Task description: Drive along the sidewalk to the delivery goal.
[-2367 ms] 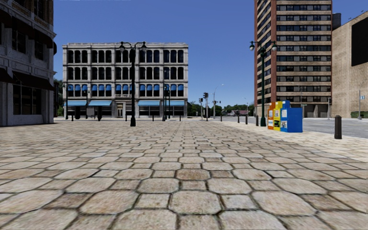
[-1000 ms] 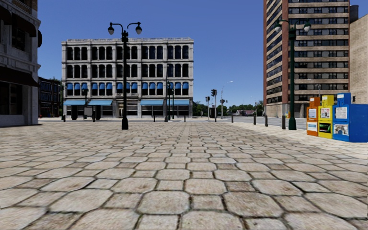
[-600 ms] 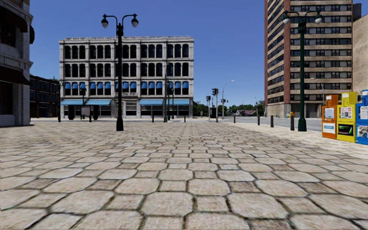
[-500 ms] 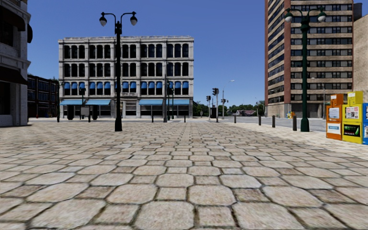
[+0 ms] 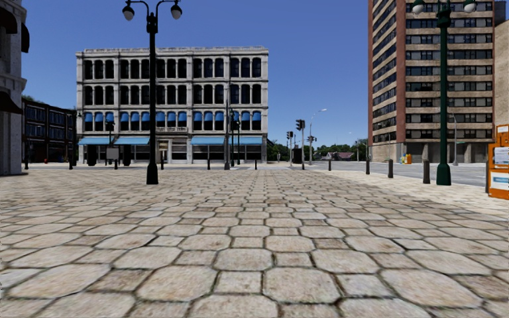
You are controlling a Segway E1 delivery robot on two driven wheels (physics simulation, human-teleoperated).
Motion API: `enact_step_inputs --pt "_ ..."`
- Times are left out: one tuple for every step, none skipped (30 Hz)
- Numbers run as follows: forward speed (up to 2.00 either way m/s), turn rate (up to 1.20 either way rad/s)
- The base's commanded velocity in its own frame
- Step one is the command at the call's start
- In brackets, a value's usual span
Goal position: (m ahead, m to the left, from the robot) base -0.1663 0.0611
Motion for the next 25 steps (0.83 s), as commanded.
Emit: enact_step_inputs --pt "0.00 0.00" --pt "0.00 0.00" --pt "0.00 0.00" --pt "0.00 0.00" --pt "0.00 0.00" --pt "0.00 0.00" --pt "0.00 0.00" --pt "0.00 0.00" --pt "0.00 0.00" --pt "0.00 0.00" --pt "0.00 0.00" --pt "0.00 0.00" --pt "0.00 0.00" --pt "0.00 0.00" --pt "0.00 0.00" --pt "0.00 0.00" --pt "0.00 0.00" --pt "0.00 0.00" --pt "0.00 0.00" --pt "0.00 0.00" --pt "0.00 0.00" --pt "0.00 0.00" --pt "0.00 0.00" --pt "0.00 0.00" --pt "0.00 0.00"
